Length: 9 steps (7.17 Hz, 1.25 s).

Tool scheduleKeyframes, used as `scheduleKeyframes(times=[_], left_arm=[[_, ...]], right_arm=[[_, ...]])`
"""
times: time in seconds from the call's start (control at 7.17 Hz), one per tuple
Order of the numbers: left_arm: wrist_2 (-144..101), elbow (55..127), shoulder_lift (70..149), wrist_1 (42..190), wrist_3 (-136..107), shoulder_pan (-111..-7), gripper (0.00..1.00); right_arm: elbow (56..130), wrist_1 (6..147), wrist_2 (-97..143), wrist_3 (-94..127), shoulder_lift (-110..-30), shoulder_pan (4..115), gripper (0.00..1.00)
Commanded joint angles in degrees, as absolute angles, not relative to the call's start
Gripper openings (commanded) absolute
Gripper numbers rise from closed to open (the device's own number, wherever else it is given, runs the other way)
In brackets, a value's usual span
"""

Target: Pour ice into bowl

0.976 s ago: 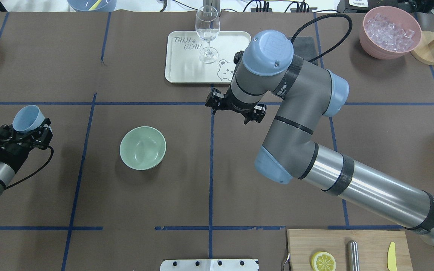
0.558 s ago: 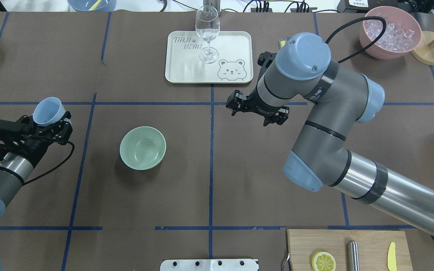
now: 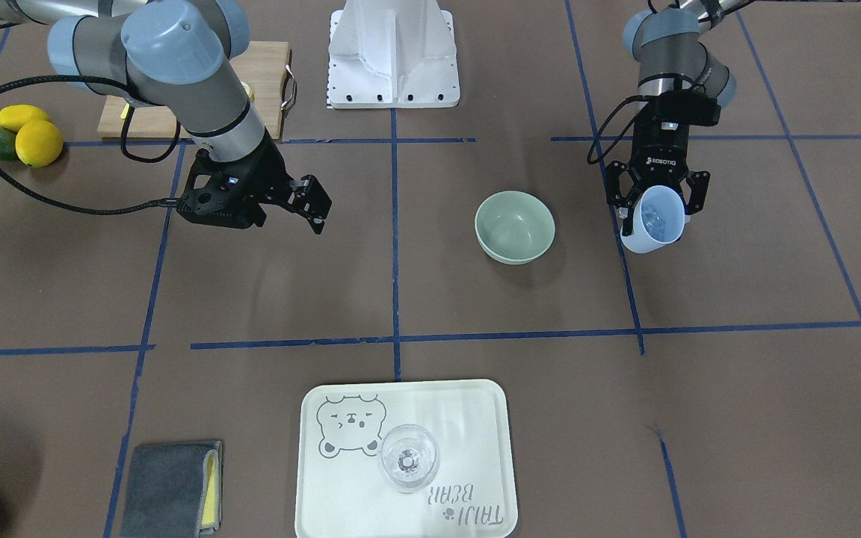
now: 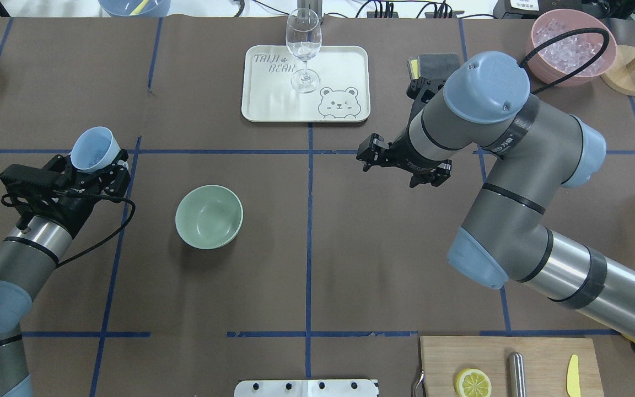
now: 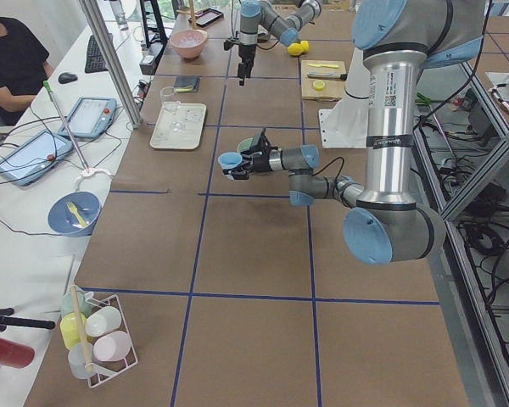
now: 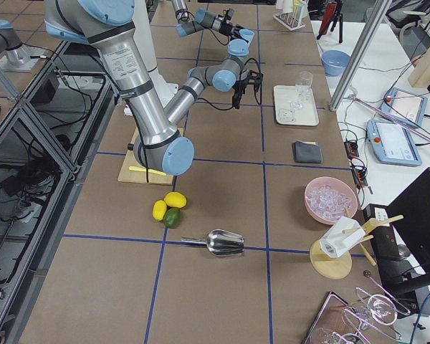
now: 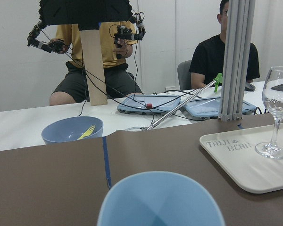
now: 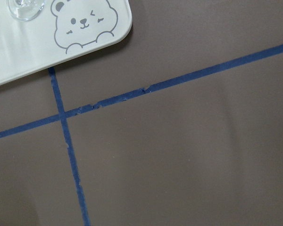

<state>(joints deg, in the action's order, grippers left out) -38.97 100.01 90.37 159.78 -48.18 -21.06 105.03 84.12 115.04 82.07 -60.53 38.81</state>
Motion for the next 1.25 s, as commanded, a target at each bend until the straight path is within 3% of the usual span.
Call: scheduleKeyframes(times=[0.0, 0.28, 1.12], left_arm=[[-32.62, 100.45, 92.53, 150.36, -47.55, -19.08, 0.0], [-32.09, 101.07, 95.01, 142.5, -41.0, -18.2, 0.0], [-18.73, 100.02, 95.27, 141.86, -2.52, -13.36, 0.0]], right_arm=[[106.78, 83.32, 114.96, 80.96, -62.66, 38.85, 1.0], [107.23, 83.41, 115.14, 80.86, -62.84, 38.85, 1.0], [107.14, 79.12, 115.48, 80.86, -66.17, 38.85, 1.0]])
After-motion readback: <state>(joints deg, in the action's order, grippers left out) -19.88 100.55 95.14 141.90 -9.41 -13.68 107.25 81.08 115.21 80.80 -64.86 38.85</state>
